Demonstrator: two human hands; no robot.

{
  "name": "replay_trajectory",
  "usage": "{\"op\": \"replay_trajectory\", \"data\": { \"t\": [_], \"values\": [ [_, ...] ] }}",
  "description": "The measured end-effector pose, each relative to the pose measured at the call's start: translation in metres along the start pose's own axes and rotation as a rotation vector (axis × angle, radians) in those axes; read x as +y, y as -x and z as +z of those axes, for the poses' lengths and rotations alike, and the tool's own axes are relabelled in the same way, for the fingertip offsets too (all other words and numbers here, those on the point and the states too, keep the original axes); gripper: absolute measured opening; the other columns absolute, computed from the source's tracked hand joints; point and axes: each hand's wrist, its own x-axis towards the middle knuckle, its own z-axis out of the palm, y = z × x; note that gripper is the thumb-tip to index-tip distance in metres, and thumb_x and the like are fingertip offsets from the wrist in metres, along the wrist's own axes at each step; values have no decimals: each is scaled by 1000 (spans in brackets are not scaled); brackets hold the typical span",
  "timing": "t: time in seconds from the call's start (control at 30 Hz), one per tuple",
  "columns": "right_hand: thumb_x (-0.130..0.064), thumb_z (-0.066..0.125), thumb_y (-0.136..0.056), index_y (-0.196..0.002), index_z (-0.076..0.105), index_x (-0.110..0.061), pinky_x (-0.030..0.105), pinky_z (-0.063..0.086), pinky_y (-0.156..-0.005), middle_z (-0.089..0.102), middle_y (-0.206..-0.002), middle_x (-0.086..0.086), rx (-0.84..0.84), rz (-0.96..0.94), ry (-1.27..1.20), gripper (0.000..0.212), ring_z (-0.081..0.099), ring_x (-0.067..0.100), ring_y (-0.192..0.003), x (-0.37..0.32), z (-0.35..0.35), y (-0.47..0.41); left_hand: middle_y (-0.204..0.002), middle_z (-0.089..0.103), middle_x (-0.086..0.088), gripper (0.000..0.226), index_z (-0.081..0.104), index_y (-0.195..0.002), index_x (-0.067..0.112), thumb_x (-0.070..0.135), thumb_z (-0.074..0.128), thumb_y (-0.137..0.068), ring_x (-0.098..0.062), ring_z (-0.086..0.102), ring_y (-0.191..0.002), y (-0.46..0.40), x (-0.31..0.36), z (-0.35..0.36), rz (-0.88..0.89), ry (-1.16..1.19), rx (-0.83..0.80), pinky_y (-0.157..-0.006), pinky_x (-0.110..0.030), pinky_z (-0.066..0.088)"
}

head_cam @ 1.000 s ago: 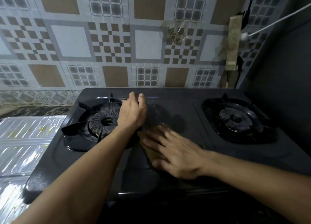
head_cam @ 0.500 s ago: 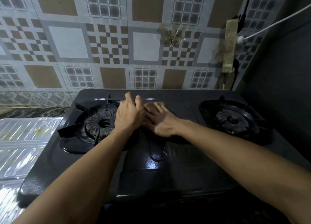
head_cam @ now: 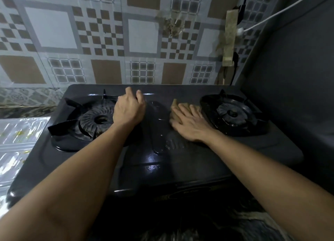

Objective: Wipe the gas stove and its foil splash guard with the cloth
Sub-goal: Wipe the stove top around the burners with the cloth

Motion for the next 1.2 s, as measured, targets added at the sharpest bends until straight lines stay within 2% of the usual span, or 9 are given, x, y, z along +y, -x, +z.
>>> {"op": "replay_trajectory", "data": {
  "t": [0.13,0.2,0.33,0.47,0.57,0.7,0.9,1.03,1.2],
  "values": [
    [-67,9,-85,-151,4,-39,40,-5,-120,-4,-161,-12,110,-245,6,73,-13,18,-147,-22,22,114,-116,59,-29,44,48,-117,5,39,26,-101,-44,53,-109,0,-2,1,22,-44,6,-86,-47,40],
    [-66,13,-88,-152,9,-38,35,-3,-120,1,-161,-13,159,-266,46,70,-9,16,-148,-8,30,149,-116,59,-27,44,48,-117,3,37,24,-102,-44,53,-109,1,-1,0,58,-60,14,-86,-48,40],
    [-74,0,-83,-151,22,-32,36,8,-120,18,-160,-8,279,37,72,82,11,19,-148,66,29,157,-117,60,-26,45,51,-116,2,36,24,-104,-43,52,-111,3,0,-5,157,-141,18,-95,-50,38],
    [-67,7,-84,-151,22,-30,40,7,-120,17,-160,-4,297,250,57,77,13,23,-147,89,27,154,-123,58,-26,48,53,-116,1,39,28,-102,-43,50,-117,6,-6,-13,215,-225,-36,-102,-51,35],
    [-66,6,-85,-150,24,-27,43,8,-120,20,-160,-2,307,173,69,78,13,27,-147,48,33,162,-127,57,-26,49,52,-121,-1,40,33,-101,-41,49,-120,13,-14,-28,273,-218,-47,-101,-47,36],
    [-69,6,-88,-151,25,-25,44,8,-119,21,-159,-1,266,-114,99,79,12,30,-147,-34,44,168,-130,55,-22,50,51,-126,2,42,35,-101,-38,47,-124,16,-33,-62,273,-181,-50,-99,-44,37],
    [-67,31,-86,-141,44,-14,53,35,-108,48,-143,13,256,-413,182,77,44,43,-128,-162,61,145,-127,58,-22,53,51,-128,6,47,31,-100,-38,52,-119,21,-70,-133,199,-192,3,-94,-42,39],
    [-63,40,-85,-146,33,-15,52,23,-113,35,-152,13,238,-560,176,78,33,45,-134,-238,65,133,-125,59,-24,55,51,-128,7,49,29,-100,-39,53,-117,29,-97,-177,134,-208,49,-93,-43,40],
    [-61,32,-93,-150,14,-15,52,6,-116,8,-160,12,169,-675,264,75,10,42,-143,-300,63,113,-123,60,-24,61,56,-121,3,52,26,-100,-37,55,-113,40,-114,-204,94,-228,-7,-91,-43,40]
  ]
}}
